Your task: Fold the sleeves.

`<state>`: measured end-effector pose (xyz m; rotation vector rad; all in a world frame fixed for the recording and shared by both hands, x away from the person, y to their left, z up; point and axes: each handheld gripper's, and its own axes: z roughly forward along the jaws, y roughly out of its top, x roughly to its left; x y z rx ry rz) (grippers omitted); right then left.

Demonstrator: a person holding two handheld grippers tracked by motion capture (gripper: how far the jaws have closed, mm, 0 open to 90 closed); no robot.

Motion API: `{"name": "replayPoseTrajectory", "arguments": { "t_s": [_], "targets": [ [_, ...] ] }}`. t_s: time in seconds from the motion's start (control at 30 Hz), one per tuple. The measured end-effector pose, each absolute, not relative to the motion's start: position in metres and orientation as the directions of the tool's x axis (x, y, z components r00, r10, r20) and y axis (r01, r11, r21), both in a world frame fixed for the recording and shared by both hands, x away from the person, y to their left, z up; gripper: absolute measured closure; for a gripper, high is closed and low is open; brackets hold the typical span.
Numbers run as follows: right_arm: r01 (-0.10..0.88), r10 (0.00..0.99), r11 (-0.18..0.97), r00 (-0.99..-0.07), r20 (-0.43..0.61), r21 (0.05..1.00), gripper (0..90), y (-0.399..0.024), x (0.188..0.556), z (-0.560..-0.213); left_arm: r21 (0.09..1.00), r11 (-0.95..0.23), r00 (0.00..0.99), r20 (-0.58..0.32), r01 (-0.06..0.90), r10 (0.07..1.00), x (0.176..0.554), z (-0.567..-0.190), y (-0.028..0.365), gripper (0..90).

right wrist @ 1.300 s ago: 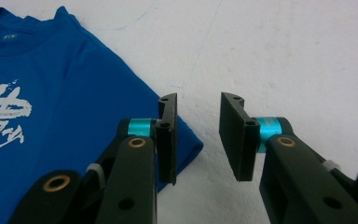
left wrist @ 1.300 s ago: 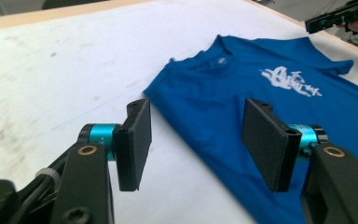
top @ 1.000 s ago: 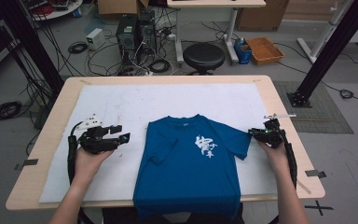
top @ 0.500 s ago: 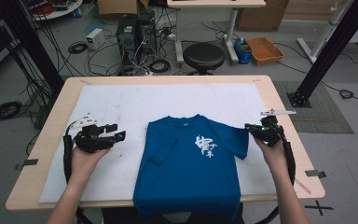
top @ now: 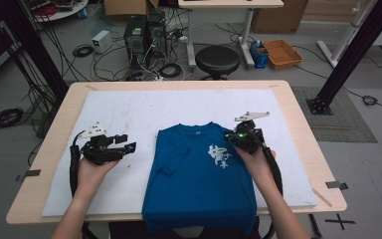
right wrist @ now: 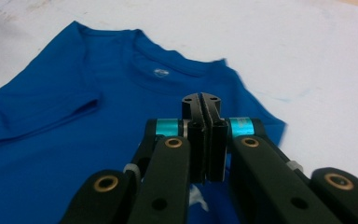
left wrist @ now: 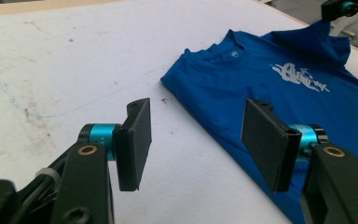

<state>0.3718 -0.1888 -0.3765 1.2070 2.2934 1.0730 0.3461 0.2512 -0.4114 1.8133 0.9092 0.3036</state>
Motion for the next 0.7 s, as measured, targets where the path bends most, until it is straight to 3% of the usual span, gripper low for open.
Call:
{"name": "replayPoseTrajectory", "arguments": {
  "t_s": [0.13, 0.27, 0.4, 0.7],
  "targets": [
    [0.539, 0.783, 0.39, -0.621, 0.038, 0.747, 86.8, -0.165, 0.374, -0.383, 0.875, -0.183, 0.683, -0.204, 0.449, 0.701, 0.347, -0.414, 0.249, 42.9],
    [0.513, 0.754, 0.409, -0.655, 0.037, 0.755, 74.6, -0.154, 0.372, -0.385, 0.87, -0.194, 0.686, -0.202, 0.454, 0.699, 0.347, -0.416, 0.246, 42.9],
    [0.532, 0.778, 0.334, -0.622, 0.092, 0.778, 72.3, -0.188, 0.361, -0.382, 0.868, -0.202, 0.688, -0.198, 0.454, 0.698, 0.348, -0.417, 0.245, 42.9],
    [0.542, 0.805, 0.34, -0.59, 0.06, 0.768, 69.5, -0.223, 0.34, -0.405, 0.874, -0.223, 0.686, -0.158, 0.433, 0.71, 0.347, -0.415, 0.24, 42.8]
  ]
}}
